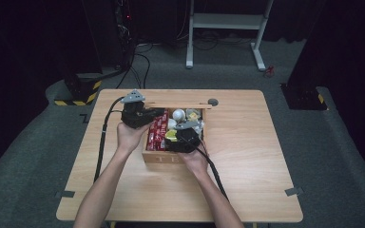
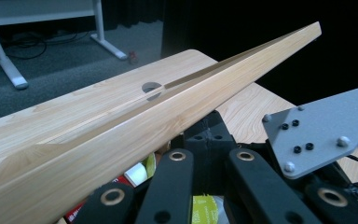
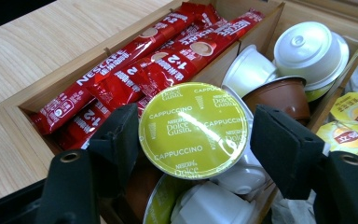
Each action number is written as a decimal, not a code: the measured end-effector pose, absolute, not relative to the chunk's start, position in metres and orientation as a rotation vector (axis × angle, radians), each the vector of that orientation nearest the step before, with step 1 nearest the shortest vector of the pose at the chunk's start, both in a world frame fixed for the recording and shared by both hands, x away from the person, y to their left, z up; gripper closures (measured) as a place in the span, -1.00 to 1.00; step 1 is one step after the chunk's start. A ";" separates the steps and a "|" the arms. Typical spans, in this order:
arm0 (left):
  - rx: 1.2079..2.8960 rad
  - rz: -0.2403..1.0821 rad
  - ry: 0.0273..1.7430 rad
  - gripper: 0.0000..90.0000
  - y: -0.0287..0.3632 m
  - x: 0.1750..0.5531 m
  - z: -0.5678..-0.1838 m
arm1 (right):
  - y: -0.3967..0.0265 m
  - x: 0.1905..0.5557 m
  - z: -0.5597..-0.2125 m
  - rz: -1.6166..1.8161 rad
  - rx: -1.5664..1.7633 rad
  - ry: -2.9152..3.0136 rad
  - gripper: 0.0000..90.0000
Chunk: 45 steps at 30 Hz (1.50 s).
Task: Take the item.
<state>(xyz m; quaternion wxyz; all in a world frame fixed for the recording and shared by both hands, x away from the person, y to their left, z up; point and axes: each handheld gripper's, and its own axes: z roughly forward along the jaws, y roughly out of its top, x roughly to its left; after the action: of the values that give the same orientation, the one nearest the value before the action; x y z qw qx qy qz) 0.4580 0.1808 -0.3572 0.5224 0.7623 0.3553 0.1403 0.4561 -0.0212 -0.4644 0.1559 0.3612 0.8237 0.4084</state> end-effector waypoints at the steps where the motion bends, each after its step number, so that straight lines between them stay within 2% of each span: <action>1: 1.826 0.336 0.851 1.00 0.181 0.458 -0.357 | -0.020 0.456 -0.464 1.162 1.033 2.363 -0.22; 20: 1.824 0.332 0.850 1.00 0.181 0.458 -0.357 | -0.016 0.453 -0.464 1.140 1.020 2.333 -0.16; 45: 1.819 0.332 0.849 1.00 0.180 0.458 -0.358 | -0.057 0.446 -0.444 1.224 1.054 2.267 -0.16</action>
<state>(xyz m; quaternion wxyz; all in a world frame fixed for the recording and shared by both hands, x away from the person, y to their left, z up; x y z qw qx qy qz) 0.4581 0.1800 -0.3576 0.5257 0.7605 0.3551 0.1387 0.4456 -0.0575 -0.4441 0.1780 0.3727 0.8014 0.4326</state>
